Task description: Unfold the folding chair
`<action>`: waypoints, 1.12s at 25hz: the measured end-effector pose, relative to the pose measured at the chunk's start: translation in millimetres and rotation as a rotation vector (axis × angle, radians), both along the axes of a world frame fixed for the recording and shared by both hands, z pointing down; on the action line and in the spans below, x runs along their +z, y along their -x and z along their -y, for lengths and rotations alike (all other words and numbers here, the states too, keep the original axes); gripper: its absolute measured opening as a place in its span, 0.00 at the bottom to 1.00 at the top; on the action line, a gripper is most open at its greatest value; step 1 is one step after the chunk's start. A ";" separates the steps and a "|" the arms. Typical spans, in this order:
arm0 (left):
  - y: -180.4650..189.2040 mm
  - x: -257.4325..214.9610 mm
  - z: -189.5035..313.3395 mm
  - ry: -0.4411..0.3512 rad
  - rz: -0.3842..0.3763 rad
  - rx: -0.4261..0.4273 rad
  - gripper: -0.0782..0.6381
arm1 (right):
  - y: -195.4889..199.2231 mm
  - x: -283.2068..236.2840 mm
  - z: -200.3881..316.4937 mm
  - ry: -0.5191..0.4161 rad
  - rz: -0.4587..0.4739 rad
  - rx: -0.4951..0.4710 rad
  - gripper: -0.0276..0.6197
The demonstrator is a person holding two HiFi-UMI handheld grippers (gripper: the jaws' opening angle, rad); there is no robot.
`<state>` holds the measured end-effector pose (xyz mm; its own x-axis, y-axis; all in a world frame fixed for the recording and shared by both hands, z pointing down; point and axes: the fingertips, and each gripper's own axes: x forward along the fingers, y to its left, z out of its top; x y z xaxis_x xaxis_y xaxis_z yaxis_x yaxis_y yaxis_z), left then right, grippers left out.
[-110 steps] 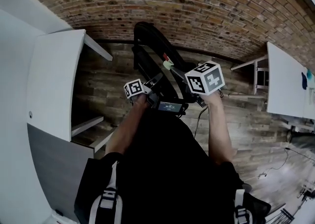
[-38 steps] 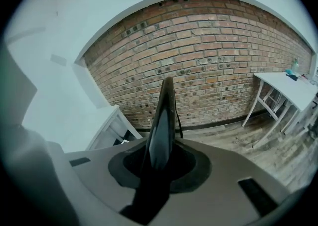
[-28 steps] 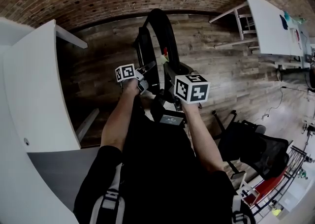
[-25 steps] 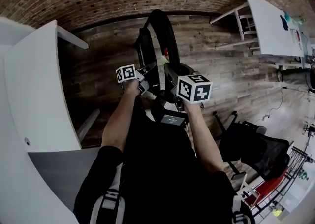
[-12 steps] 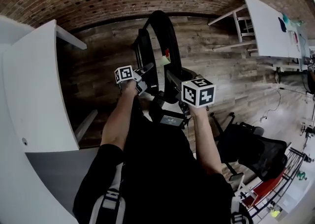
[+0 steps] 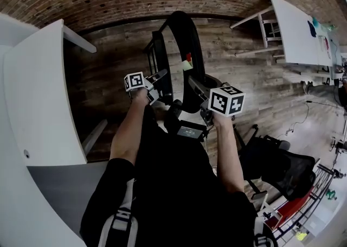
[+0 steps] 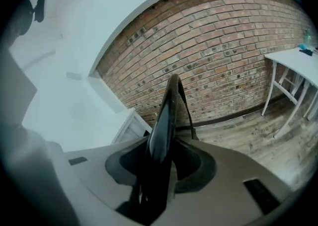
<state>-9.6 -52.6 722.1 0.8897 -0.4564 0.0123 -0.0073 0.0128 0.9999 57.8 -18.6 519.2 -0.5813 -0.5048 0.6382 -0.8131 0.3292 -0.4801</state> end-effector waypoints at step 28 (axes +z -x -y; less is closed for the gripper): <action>56.5 14.4 -14.0 -0.009 0.024 -0.064 0.19 | -51.0 18.1 9.6 0.031 0.236 0.155 0.24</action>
<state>-66.0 -38.6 736.5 0.8580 -0.5129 0.0288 -0.0304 0.0053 0.9995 108.8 -28.1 537.3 -0.6329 -0.5817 0.5109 -0.7171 0.1916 -0.6701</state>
